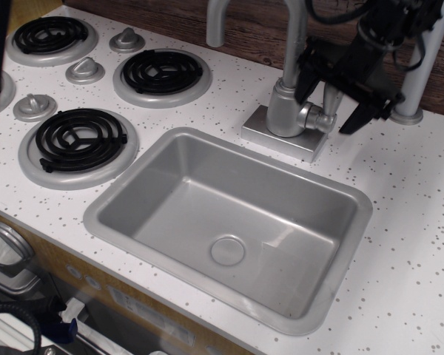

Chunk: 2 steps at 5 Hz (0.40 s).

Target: Lever vertical to front

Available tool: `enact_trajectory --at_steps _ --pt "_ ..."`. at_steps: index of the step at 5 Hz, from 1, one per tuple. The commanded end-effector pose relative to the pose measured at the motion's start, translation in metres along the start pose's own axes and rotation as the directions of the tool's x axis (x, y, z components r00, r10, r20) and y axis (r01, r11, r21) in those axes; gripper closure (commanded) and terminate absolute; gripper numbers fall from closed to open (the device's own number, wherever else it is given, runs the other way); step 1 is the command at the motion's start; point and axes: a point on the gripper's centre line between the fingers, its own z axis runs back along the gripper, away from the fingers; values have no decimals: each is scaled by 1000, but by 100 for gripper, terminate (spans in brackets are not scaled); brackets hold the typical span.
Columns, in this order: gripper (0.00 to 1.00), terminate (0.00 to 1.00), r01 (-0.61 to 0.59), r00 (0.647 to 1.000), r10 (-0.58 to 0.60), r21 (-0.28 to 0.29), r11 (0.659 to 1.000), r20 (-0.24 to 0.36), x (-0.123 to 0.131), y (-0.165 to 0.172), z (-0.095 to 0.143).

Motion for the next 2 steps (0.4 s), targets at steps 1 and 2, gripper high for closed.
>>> enact_trajectory --at_steps 1,2 --pt "0 0 18 999 -18 -5 1000 49 19 7 14" --pt "0 0 32 998 -32 -11 999 52 23 7 12"
